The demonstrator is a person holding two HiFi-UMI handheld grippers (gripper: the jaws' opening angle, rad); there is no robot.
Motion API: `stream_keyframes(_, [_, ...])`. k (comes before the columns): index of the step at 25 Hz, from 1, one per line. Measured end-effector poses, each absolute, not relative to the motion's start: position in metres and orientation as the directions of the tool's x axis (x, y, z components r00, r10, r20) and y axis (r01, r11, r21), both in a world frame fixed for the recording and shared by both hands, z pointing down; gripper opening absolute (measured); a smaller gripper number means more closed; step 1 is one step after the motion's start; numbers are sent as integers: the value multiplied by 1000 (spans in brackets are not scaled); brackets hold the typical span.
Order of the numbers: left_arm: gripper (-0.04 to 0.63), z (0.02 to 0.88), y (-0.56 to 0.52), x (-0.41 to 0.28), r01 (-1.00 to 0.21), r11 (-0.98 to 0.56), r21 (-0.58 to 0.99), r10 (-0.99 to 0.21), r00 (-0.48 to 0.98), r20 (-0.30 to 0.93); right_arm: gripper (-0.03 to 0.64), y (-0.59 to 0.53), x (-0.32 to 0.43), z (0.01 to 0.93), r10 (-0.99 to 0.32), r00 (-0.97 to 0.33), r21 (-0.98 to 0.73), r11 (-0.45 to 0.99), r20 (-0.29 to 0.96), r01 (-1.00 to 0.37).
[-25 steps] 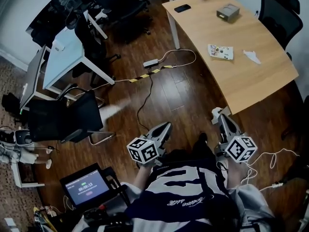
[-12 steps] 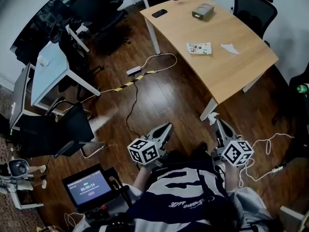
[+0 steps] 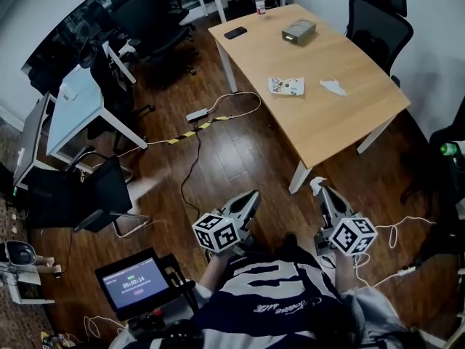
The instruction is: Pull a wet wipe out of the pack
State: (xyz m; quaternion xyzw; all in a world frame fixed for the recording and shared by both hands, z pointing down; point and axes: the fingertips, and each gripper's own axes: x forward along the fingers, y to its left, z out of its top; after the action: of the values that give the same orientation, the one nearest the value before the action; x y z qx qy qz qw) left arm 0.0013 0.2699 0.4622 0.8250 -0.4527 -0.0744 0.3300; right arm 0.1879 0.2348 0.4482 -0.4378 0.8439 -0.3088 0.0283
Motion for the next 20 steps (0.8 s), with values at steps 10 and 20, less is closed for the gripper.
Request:
stream_keyframes(10, [3,463,263,55,-708,-353,612,-807,562,184,3,227,219,450,-716,-656,-512,482,236,-711])
stream_keyframes(20, [3,452,259,80,-702,-372,607,-788,585,193,3,225,233,441,-710,-662,-489,501,241,-715])
